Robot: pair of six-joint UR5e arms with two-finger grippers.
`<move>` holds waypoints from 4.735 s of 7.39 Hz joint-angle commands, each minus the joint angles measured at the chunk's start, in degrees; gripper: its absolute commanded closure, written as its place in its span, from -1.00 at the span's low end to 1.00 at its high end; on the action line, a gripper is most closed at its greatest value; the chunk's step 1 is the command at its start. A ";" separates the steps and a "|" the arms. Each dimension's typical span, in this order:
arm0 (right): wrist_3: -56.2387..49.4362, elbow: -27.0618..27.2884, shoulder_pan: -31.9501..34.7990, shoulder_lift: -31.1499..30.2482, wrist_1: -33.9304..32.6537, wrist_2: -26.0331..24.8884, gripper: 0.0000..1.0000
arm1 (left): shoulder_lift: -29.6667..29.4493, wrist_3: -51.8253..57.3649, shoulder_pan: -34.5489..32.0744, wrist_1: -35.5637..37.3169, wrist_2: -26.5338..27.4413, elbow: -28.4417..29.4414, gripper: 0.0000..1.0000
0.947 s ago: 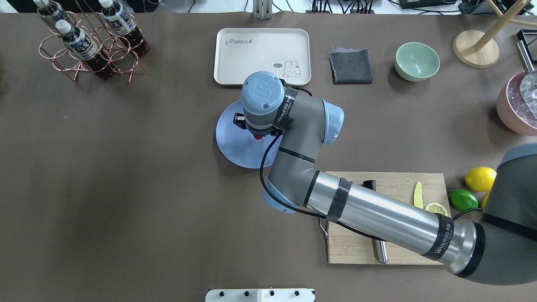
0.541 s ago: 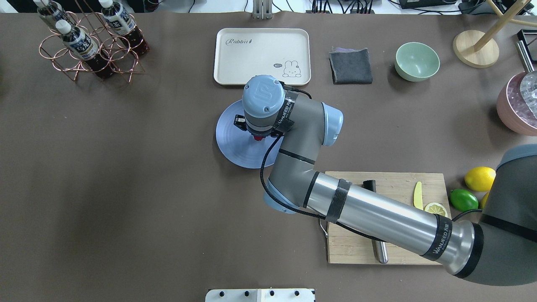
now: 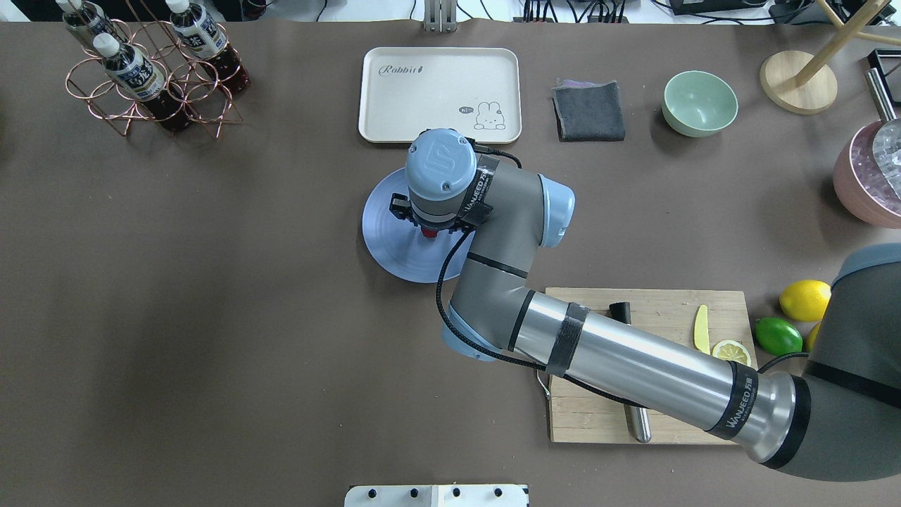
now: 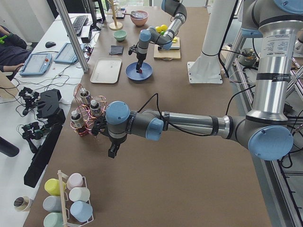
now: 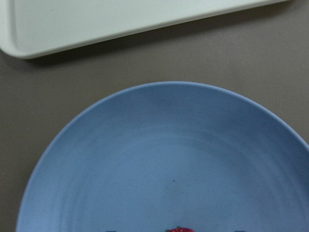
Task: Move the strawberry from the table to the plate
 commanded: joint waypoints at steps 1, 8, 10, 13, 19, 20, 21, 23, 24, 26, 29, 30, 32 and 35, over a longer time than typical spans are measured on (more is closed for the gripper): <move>-1.20 0.70 4.07 0.55 -0.53 4.13 -1.00 | 0.19 0.07 -0.08 -0.08 0.09 0.33 -0.96; -39.22 32.85 26.66 -25.36 -23.37 19.80 -1.00 | 2.39 -0.11 -3.51 0.62 -0.80 0.77 -0.96; -48.26 33.66 33.67 -31.33 -23.65 25.04 -1.00 | 2.91 -0.19 -3.24 0.71 3.43 2.17 -0.96; -74.77 32.44 47.38 -44.68 -23.65 28.43 -1.00 | 4.75 -0.02 -3.33 0.27 3.08 1.56 -0.96; -86.28 31.91 58.41 -60.44 -22.95 27.20 -1.00 | 8.62 -0.19 -3.24 0.27 1.32 1.91 -0.96; -86.20 31.13 58.41 -61.41 -22.86 27.45 -1.00 | 8.63 -0.19 -3.33 0.36 1.32 1.74 -0.96; -86.19 30.77 58.41 -61.42 -22.86 27.46 -1.00 | 8.63 -0.19 -3.24 0.44 1.32 1.74 -0.96; -86.28 30.24 58.41 -61.42 -22.77 27.54 -1.00 | 8.71 -0.54 -3.33 0.53 1.32 1.82 -0.96; -86.46 30.50 58.32 -61.42 -22.42 27.81 -1.00 | 9.76 -0.11 -3.24 0.27 1.41 1.74 -0.96; -86.37 30.41 58.32 -61.42 -22.51 27.98 -1.00 | 10.56 -0.02 -3.33 0.01 1.32 1.30 -0.96; -86.37 30.33 58.32 -61.51 -22.51 28.07 -1.00 | 10.73 -0.46 -3.33 0.36 1.32 1.56 -0.96; -86.37 30.33 58.32 -61.51 -22.51 28.16 -1.00 | 10.73 -0.54 -3.33 0.36 1.32 1.56 -0.96; -86.37 30.33 58.32 -61.51 -22.60 28.25 -1.00 | 10.73 -0.55 -3.33 0.36 1.32 1.56 -0.96; -86.37 30.24 58.32 -61.51 -22.60 28.34 -1.00 | 10.82 -0.46 -3.33 0.44 1.23 1.47 -0.96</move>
